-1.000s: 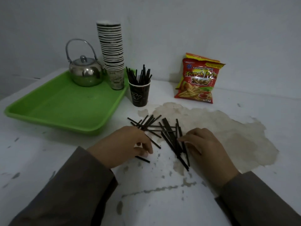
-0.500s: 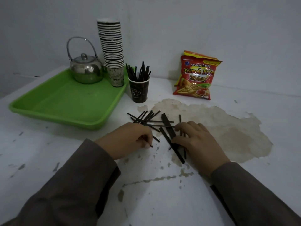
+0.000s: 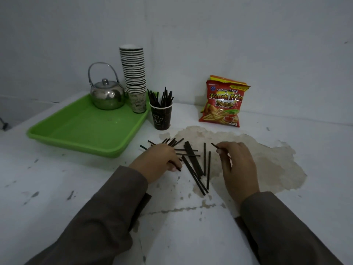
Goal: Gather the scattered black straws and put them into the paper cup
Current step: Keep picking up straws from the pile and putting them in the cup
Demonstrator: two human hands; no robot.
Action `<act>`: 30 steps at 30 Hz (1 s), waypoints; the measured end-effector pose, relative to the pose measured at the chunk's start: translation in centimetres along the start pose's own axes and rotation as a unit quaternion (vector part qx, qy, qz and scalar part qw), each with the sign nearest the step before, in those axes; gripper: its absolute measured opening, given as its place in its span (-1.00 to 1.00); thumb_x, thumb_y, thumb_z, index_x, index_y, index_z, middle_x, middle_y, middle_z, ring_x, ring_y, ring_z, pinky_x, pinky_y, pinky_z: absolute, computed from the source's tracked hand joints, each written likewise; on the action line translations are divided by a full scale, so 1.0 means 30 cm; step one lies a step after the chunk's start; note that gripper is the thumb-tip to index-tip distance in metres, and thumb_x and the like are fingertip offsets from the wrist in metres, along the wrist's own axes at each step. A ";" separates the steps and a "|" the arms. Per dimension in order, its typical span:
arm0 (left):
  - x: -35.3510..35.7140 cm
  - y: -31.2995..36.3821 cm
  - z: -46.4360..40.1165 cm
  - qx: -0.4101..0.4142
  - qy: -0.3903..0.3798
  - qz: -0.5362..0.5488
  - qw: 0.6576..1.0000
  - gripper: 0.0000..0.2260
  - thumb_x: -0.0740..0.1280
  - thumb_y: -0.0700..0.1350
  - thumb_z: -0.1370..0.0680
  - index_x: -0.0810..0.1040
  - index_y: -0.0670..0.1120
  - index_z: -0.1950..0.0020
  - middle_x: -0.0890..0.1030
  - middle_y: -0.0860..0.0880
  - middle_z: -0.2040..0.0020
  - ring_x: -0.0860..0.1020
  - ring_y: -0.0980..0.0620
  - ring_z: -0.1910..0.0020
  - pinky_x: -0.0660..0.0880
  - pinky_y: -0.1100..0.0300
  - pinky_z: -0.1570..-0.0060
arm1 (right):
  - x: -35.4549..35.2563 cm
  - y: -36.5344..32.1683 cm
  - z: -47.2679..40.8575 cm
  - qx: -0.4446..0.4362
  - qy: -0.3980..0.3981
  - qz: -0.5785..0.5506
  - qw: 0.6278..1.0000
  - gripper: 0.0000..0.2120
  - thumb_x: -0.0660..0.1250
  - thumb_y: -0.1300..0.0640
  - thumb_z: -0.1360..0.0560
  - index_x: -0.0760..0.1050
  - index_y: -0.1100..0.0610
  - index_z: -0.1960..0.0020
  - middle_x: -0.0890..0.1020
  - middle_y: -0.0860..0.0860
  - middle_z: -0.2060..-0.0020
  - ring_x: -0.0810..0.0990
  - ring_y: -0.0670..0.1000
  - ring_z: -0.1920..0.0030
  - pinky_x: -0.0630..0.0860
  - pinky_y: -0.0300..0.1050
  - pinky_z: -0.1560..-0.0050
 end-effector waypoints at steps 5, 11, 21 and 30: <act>0.008 -0.021 -0.006 -0.027 0.000 0.008 1.000 -0.73 0.26 -0.20 -0.53 0.51 -0.11 -0.23 0.50 -0.11 -0.23 0.42 -0.02 -0.22 0.23 0.32 -0.06 | 0.043 -0.012 0.009 -0.011 -0.066 -0.003 0.998 -0.85 0.30 0.31 -0.46 0.52 0.15 -0.01 0.60 0.09 0.15 0.53 0.05 0.12 0.41 -0.16 0.09; 0.006 -0.024 -0.003 -0.023 0.070 0.034 0.997 -0.80 0.25 -0.22 -0.53 0.56 -0.15 -0.13 0.56 -0.11 -0.15 0.44 -0.02 -0.16 0.24 0.31 -0.07 | 0.090 -0.021 0.023 0.013 -0.131 -0.001 0.991 -0.87 0.23 0.26 -0.51 0.50 0.15 -0.02 0.59 0.10 0.12 0.52 0.06 0.11 0.36 -0.18 0.09; -0.078 -0.031 0.040 0.035 0.259 0.112 0.959 -0.89 0.29 -0.22 -0.50 0.59 -0.14 0.03 0.64 -0.07 0.09 0.53 -0.02 0.06 0.31 0.25 0.05 | 0.120 -0.019 0.005 0.030 -0.149 -0.011 0.988 -0.89 0.22 0.23 -0.51 0.49 0.11 0.00 0.55 0.02 0.10 0.45 -0.05 0.10 0.27 -0.40 0.13; -0.177 -0.199 0.174 -0.023 0.453 0.524 0.721 -0.71 0.39 -0.32 -0.41 0.63 0.09 0.09 0.67 0.19 0.21 0.62 0.21 0.21 0.52 0.41 0.18 | 0.249 -0.137 -0.149 -0.014 -0.210 0.041 0.977 -0.88 0.22 0.17 -0.50 0.51 0.12 0.02 0.59 0.07 0.08 0.48 0.05 0.06 0.45 -0.08 0.03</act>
Point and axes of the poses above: each hand's wrist, its own z-axis away from the middle knuckle, its own x-axis out of the palm, y = z × x, the point moved 9 cm from there along -z, towards the middle knuckle
